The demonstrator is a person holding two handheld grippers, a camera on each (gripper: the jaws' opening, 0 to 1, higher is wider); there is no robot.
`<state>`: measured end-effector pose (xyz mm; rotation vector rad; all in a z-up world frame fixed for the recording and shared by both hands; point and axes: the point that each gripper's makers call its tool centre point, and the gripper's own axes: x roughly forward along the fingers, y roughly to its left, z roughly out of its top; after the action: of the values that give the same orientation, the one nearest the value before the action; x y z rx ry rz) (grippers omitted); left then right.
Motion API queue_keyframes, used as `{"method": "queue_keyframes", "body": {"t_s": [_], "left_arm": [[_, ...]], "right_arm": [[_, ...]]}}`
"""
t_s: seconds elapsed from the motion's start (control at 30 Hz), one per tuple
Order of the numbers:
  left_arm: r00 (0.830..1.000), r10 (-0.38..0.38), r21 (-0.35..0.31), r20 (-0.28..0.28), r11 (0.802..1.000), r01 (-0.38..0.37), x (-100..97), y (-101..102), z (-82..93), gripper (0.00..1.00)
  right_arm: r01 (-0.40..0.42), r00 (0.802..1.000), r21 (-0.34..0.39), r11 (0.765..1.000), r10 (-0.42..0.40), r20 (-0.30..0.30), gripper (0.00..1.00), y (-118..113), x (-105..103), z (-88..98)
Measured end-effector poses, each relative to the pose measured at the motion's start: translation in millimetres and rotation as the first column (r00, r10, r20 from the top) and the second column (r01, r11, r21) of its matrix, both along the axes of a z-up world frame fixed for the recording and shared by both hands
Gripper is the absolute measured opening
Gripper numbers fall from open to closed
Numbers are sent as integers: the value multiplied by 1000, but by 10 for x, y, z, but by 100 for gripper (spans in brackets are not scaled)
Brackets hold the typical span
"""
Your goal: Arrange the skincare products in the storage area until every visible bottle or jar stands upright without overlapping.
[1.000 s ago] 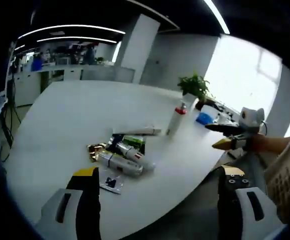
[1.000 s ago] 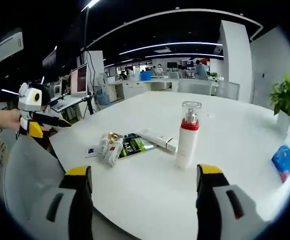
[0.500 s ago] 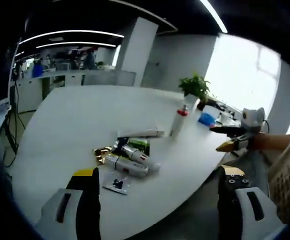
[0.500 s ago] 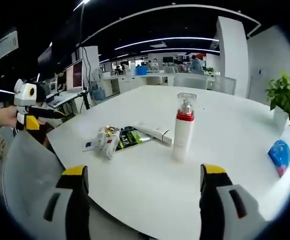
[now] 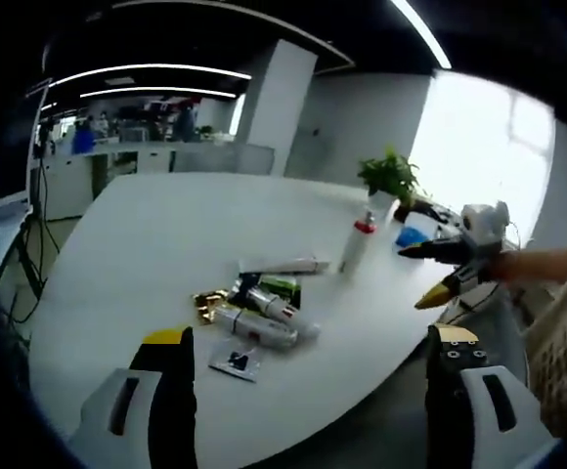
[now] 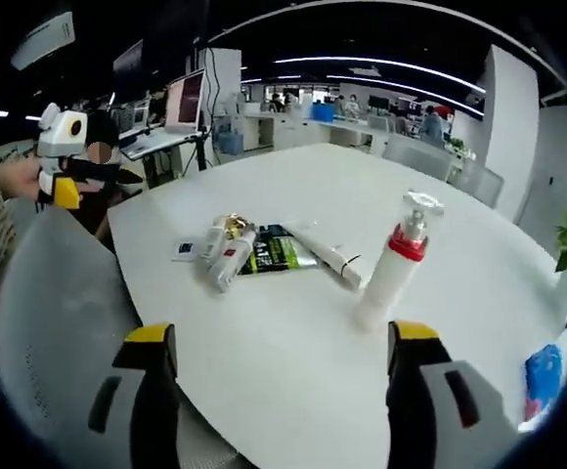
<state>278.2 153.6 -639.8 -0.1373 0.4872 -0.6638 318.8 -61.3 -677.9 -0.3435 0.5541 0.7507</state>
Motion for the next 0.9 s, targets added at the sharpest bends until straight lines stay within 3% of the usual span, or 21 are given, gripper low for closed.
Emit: {"method": "queue_keyframes", "body": {"t_s": [0.1, 0.37, 0.5, 0.6, 0.9], "left_arm": [[1000, -8, 7, -1, 1000, 8, -15, -18, -6, 97], [1000, -4, -22, -14, 1000, 4, -12, -2, 2, 96], [1000, -9, -31, -25, 999, 8, -16, -11, -5, 96], [999, -14, -34, -33, 999, 13, -19, -23, -8, 96], [998, -17, -70, -59, 997, 12, 0, -23, -11, 95]], "right_arm": [[-73, 997, -47, 996, 75, 30, 90, 129, 103, 26], [-210, 977, -159, 965, 210, -18, 89, 406, 432, -106], [-265, 964, -167, 950, 256, -72, 89, 571, 520, -124], [-311, 950, -208, 927, 304, -68, 88, 686, 636, -111], [-332, 943, -274, 903, 307, -132, 82, 780, 1079, -259]]}}
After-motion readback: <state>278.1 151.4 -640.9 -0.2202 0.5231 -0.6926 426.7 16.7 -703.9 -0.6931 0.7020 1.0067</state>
